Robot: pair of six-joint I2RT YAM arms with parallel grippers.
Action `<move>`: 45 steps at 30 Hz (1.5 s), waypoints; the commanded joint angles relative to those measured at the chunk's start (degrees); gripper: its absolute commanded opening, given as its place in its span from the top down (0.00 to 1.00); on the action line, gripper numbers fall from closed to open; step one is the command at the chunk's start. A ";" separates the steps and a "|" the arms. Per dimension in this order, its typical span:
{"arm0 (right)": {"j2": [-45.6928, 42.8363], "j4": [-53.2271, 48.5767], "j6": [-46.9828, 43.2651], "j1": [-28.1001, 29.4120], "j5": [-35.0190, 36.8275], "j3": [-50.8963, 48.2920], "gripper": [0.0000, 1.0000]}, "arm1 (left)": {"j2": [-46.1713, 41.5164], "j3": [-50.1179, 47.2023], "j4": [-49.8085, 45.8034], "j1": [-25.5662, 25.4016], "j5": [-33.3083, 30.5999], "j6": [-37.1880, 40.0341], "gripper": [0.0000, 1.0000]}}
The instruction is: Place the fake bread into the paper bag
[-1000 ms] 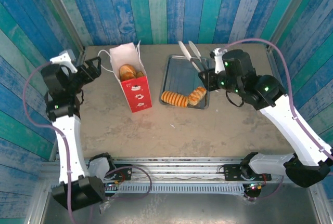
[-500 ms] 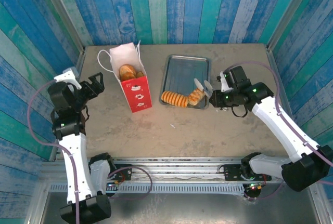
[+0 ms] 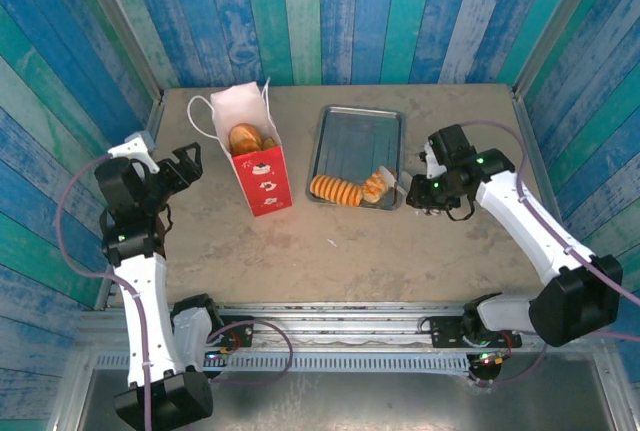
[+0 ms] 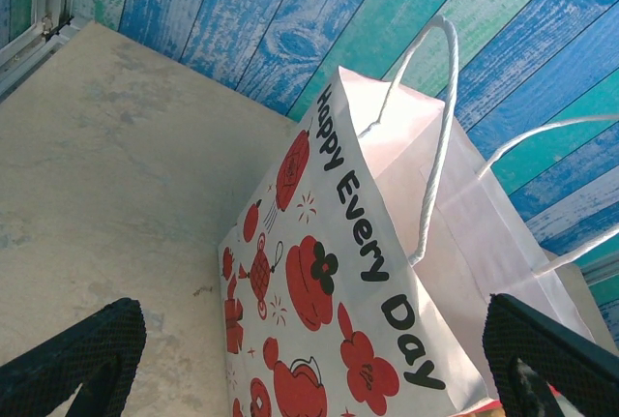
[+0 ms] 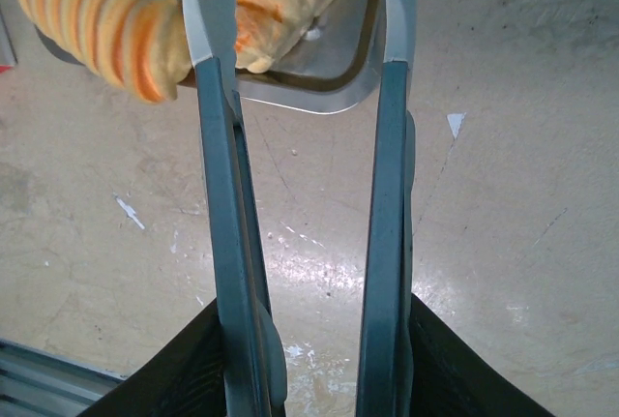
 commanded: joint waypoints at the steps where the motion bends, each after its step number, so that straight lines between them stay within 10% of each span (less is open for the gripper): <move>1: 0.60 -0.02 -0.31 -0.50 -1.47 0.09 0.57 | 0.21 0.08 0.82 0.27 0.66 1.01 0.06; 45: 13.68 3.04 -2.40 0.81 -4.02 9.07 0.56 | 0.69 0.14 0.17 0.23 0.55 2.07 0.06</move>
